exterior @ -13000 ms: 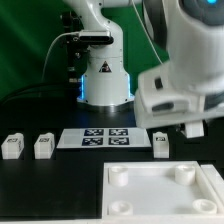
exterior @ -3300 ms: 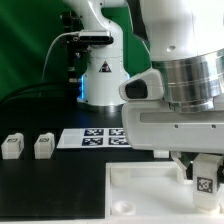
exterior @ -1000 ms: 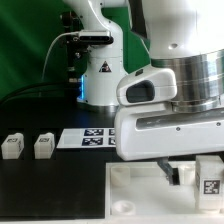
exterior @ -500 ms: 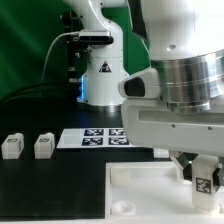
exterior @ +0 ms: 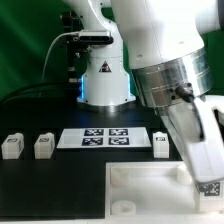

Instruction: Assemble one leg

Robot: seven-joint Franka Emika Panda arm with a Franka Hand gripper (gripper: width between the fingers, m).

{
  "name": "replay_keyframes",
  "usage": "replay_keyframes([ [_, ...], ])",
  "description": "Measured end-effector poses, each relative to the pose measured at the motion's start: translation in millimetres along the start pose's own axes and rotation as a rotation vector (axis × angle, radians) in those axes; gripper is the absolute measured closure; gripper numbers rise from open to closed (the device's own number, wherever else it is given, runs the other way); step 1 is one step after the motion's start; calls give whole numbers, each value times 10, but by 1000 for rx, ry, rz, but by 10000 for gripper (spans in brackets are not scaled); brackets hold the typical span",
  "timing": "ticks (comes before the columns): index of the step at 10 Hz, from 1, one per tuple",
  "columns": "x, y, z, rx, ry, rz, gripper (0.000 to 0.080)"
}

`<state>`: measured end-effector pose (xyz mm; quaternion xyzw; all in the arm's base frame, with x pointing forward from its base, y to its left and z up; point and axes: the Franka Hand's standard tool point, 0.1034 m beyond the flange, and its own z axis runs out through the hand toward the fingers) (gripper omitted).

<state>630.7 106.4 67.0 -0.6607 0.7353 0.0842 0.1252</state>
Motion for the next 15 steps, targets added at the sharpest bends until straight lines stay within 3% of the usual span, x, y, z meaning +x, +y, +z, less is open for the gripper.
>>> replay_keyframes([
  [3,-33,-3,-3,5,2,136,508],
  [4,-36,0,1,4,2,67,416],
  [5,-78,16,15,-1,7,-24,263],
  [6,-104,25,5,-19,19,-248,263],
  [7,-128,2,-32,-31,35,-466,176],
  [8,-106,1,-14,-27,32,-521,155],
  [11,-96,5,-14,-47,35,-899,151],
  [12,-117,-18,-34,-97,75,-1119,150],
  [14,-123,-33,-30,-98,79,-1163,193],
  [15,-122,-32,-29,-99,79,-1165,329],
])
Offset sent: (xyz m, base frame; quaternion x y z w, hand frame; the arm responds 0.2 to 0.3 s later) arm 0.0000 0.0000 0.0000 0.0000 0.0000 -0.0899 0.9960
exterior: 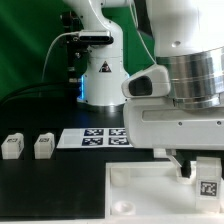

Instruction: Assemble one leg

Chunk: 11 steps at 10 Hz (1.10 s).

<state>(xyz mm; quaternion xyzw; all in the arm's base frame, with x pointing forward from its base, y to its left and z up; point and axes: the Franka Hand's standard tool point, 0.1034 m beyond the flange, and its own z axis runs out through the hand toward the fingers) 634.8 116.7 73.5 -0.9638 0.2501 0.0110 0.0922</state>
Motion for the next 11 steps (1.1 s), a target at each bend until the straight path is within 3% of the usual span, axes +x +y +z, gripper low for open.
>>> replay_keyframes([
  [1,-2,-1,1,0,0,1,477],
  [4,7,34,8,1,-4,328,495],
  [8,0,69,16,80,-59,992,500],
  [11,-14,68,20,80,-61,937,502],
])
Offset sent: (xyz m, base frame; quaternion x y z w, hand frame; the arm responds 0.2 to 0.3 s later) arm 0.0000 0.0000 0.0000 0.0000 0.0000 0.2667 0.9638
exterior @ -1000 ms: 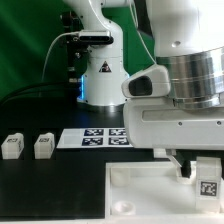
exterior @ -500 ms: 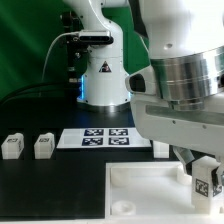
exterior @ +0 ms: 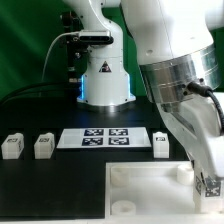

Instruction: Assemble one leg

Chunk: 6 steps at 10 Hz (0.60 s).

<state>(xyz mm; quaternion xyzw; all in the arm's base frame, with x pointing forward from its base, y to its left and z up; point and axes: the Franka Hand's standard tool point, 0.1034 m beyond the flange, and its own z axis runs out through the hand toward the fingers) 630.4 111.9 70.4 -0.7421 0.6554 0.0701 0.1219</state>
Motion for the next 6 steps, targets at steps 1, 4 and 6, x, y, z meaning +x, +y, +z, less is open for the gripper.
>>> replay_keyframes([
  [1,-2,1,1,-2,3,-34,502],
  [4,-80,-31,-7,-45,75,-612,333],
  [6,-90,-27,0,-56,73,-828,161],
])
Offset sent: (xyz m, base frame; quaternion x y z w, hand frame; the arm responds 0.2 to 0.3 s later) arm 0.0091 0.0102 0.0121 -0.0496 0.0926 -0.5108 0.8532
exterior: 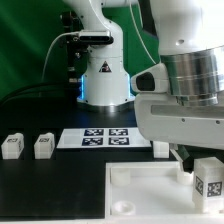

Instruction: Assemble one leg

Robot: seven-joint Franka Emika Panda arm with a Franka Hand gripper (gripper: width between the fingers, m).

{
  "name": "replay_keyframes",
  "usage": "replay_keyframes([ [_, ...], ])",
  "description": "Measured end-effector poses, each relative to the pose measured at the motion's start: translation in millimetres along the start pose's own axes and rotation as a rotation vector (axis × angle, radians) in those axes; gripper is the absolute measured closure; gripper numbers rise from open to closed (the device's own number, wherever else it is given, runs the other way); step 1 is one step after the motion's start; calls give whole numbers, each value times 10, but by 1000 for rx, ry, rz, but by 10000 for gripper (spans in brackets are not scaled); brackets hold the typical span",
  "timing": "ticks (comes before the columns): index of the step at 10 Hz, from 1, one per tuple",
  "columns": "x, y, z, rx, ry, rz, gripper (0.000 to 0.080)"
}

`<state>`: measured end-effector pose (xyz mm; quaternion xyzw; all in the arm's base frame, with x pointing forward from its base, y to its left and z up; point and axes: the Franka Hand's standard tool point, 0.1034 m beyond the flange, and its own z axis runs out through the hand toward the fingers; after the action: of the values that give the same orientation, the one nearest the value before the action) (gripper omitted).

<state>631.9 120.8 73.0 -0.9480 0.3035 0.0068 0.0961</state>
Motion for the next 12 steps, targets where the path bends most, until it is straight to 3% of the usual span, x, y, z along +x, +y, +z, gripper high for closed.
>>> replay_keyframes([
  [2,0,0,0,-10,4,-202,152],
  [3,0,-31,-14,-56,26,-426,152],
  [4,20,-72,-44,-84,41,-613,151],
  [5,30,-62,-43,-87,38,-703,151],
  [6,29,-59,-40,-84,38,-680,265],
  [7,25,-63,-39,-84,39,-650,265],
  [8,25,-62,-39,-82,39,-637,401],
  [9,53,-37,-47,-84,46,-541,401],
  [10,63,-29,-49,-81,50,-445,499],
  [12,82,-12,-53,-75,59,-240,499],
])
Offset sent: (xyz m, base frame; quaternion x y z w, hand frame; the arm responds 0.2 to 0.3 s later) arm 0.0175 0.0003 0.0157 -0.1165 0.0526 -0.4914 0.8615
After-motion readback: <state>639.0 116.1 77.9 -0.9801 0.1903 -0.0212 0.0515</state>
